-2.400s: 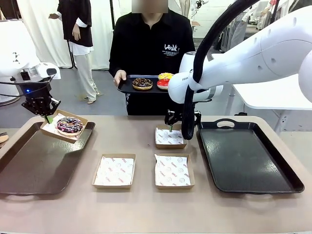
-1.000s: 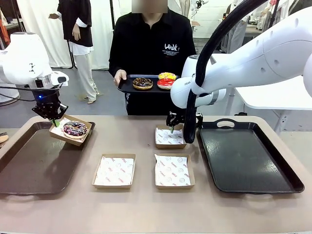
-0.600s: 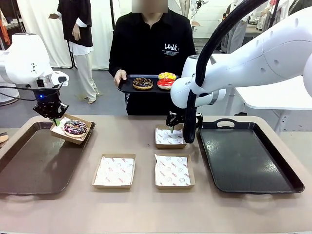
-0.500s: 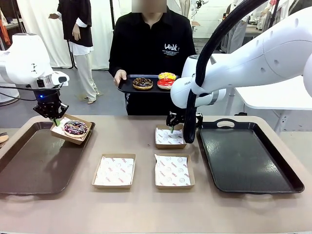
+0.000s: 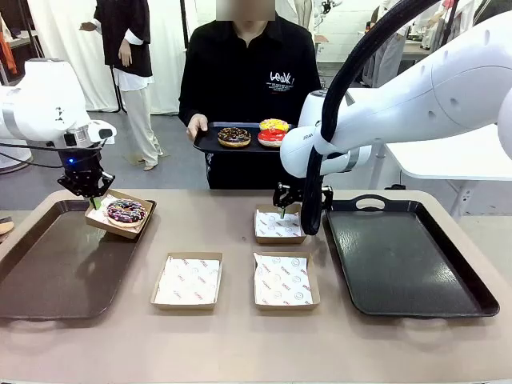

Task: Individually package the donuts and arrange them on the tray.
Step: Place the picked Paper togo box on the Handle tray while simultaneously picking up another Paper togo box from the table with the other hand.

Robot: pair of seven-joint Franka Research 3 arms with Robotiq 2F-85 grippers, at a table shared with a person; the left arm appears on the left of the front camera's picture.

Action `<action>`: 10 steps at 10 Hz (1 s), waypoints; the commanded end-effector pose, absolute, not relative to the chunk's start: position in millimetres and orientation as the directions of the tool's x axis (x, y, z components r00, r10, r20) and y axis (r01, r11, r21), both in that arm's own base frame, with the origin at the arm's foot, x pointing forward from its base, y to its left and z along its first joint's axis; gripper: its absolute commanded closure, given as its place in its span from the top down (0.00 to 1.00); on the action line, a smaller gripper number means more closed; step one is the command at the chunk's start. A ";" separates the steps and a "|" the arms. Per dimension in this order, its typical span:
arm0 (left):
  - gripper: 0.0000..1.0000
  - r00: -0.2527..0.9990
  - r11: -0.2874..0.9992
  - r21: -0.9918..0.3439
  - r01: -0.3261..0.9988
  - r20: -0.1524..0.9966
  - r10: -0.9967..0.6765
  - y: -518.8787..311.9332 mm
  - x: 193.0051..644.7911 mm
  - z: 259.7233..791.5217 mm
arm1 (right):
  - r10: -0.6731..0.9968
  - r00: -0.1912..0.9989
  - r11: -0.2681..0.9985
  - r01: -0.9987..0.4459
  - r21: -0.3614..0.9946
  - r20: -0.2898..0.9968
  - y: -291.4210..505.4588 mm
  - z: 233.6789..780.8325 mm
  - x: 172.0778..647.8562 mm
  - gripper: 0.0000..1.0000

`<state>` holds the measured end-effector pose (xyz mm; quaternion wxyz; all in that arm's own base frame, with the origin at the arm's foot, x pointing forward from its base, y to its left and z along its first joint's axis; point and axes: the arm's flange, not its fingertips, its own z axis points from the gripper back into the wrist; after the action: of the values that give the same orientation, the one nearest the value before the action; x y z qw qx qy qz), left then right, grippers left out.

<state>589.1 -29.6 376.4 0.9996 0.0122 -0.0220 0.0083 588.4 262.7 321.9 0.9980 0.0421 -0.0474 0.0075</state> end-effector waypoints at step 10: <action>1.00 1.000 1.000 0.021 -0.002 0.018 0.001 -38.9 591.6 369.3 | 0.008 0.994 0.993 -0.019 0.113 0.105 258.6 316.2 584.2 0.00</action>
<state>589.2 -36.5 367.7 0.9998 0.0119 -0.0143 0.0021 587.7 262.4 320.4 0.9980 0.0421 -0.0463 0.0074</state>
